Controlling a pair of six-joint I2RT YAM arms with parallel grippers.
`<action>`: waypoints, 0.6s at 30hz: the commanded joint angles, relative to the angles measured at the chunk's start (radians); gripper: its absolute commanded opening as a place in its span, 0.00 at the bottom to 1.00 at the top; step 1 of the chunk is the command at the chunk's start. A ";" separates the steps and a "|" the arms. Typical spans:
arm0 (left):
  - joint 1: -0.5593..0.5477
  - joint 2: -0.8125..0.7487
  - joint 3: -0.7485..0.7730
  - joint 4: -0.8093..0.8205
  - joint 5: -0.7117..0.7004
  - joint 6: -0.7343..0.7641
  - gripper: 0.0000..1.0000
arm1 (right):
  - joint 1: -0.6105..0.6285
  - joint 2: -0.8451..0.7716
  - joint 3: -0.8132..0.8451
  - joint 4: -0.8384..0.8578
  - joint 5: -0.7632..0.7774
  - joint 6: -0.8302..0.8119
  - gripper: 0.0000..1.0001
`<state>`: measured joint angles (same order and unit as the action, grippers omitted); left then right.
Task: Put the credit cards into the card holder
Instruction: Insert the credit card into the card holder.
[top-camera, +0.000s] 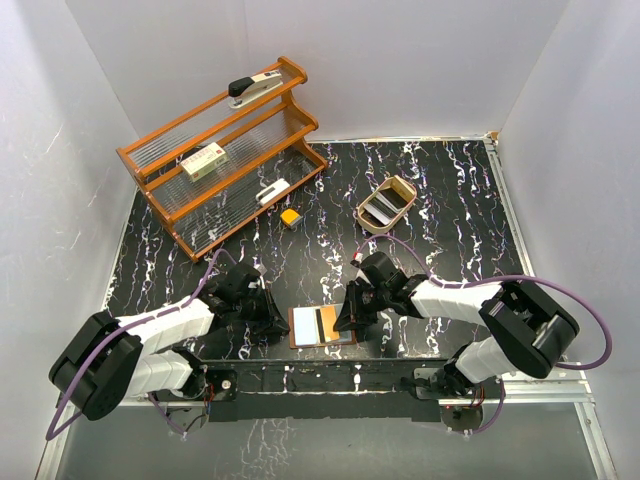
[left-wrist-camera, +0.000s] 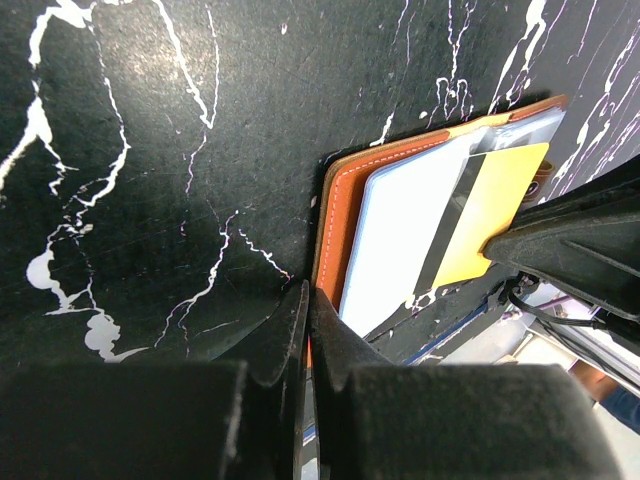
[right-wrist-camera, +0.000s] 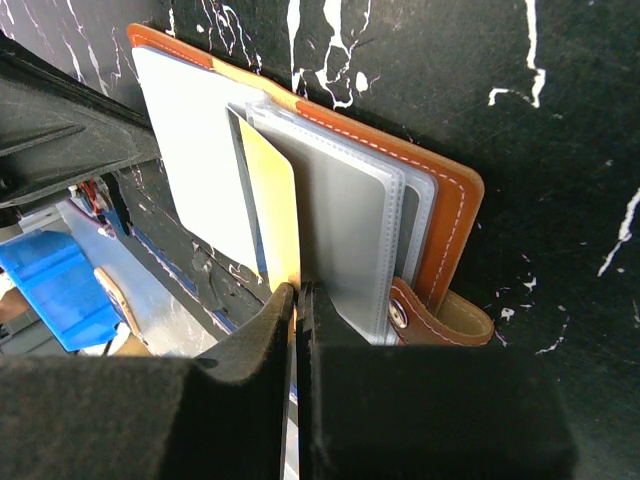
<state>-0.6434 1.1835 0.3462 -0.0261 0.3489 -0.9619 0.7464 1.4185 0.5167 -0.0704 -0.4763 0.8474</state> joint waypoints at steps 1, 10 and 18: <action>0.002 -0.008 -0.013 -0.031 -0.006 0.000 0.00 | 0.007 0.014 0.008 0.020 0.076 -0.001 0.00; 0.001 -0.018 -0.025 -0.016 0.000 -0.017 0.00 | 0.005 0.002 0.004 0.037 0.099 0.034 0.01; 0.002 -0.027 -0.036 -0.006 0.005 -0.028 0.00 | 0.007 0.016 0.006 0.066 0.078 0.046 0.02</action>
<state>-0.6430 1.1683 0.3286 -0.0078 0.3492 -0.9863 0.7471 1.4185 0.5159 -0.0471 -0.4477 0.8902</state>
